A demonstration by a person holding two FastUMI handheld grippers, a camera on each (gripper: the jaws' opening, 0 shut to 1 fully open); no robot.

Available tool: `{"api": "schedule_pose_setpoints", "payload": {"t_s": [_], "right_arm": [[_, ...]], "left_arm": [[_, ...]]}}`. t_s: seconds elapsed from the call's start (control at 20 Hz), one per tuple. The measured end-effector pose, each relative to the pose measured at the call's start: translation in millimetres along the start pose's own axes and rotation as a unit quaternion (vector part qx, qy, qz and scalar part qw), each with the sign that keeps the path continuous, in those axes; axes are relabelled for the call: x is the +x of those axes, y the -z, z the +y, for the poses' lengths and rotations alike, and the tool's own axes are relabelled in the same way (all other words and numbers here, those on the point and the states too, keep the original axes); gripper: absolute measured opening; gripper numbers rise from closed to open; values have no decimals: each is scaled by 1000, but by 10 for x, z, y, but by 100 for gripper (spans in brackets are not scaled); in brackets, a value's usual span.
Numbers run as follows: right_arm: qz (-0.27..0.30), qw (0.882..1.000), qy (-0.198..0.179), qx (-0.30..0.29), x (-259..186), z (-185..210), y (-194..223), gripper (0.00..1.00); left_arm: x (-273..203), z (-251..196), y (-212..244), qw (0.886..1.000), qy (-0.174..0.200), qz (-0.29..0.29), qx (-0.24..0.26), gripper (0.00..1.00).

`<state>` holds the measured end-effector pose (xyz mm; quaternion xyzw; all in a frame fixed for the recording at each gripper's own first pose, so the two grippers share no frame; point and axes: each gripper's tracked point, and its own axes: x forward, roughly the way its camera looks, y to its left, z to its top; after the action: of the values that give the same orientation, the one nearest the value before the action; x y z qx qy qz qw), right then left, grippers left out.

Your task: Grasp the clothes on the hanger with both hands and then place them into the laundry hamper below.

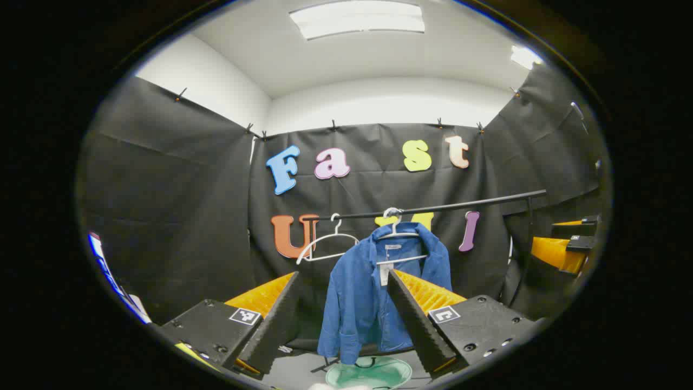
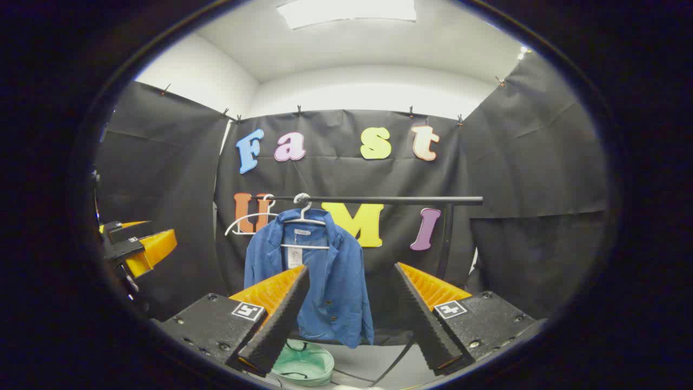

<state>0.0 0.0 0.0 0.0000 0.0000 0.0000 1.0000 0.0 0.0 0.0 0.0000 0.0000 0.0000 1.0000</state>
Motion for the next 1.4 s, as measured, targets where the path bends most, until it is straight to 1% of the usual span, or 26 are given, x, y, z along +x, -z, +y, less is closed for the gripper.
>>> {"api": "schedule_pose_setpoints", "payload": {"t_s": [0.15, 0.2, 0.25, 0.35, 0.5, 0.55, 0.6, 0.65, 0.7, 0.75, 0.8, 0.95, 1.05, 1.1, 1.15, 1.25, 1.35, 1.4], "right_arm": [[0, 1000, 1, 7, -14, 72, -27, 99], [0, 1000, 4, 5, -23, 38, -58, 96], [-1, 1000, 8, 3, -43, 15, -79, 99], [-5, 1000, 13, 5, -67, 0, -120, 99], [-7, 1000, 21, 8, -90, -16, -125, 99], [-8, 1000, 22, 8, -87, -13, -126, 96], [-7, 1000, 25, 7, -83, -16, -111, 96], [-6, 1000, 25, 6, -88, -14, -103, 99], [-7, 1000, 26, 7, -84, -7, -92, 99], [-7, 1000, 28, 8, -74, -10, -82, 96], [-7, 1000, 27, 9, -71, -11, -64, 99], [1, 1000, 23, 15, -22, 2, 7, 99], [10, 999, 24, 19, 50, -38, 84, 99], [17, 999, 23, 21, 106, -52, 136, 96], [21, 999, 23, 22, 170, -73, 175, 99], [29, 999, 22, 17, 348, -120, 245, 99], [33, 999, 12, 13, 583, -125, 307, 99], [35, 999, 6, 12, 721, -137, 346, 96]], "left_arm": [[-6, 67, -4, 1000, 7, 5, 4, 96], [-19, 103, -15, 1000, 4, 5, 6, 97], [-59, 124, -21, 1000, 2, 4, 8, 98], [-109, 164, -39, 1000, 2, 3, 8, 100], [-152, 225, -60, 1000, 0, 5, 9, 99], [-163, 236, -60, 1000, 1, 6, 6, 99], [-178, 243, -67, 1000, 1, 5, 3, 100], [-191, 264, -74, 1000, 0, 6, 5, 100], [-203, 288, -71, 1000, -1, 6, 8, 100], [-209, 306, -72, 1000, -2, 5, 12, 100], [-208, 314, -67, 1000, -2, 6, 14, 100], [-171, 321, 30, 1000, 0, 17, 13, 100], [-127, 310, 76, 1000, 1, 22, 10, 99], [-90, 288, 105, 1000, 1, 24, 10, 99], [-40, 257, 140, 1000, 1, 26, 12, 100], [101, 177, 230, 999, 4, 31, 16, 100], [265, 79, 285, 999, 4, 27, 18, 100], [373, 47, 304, 1000, 2, 23, 19, 100]]}}
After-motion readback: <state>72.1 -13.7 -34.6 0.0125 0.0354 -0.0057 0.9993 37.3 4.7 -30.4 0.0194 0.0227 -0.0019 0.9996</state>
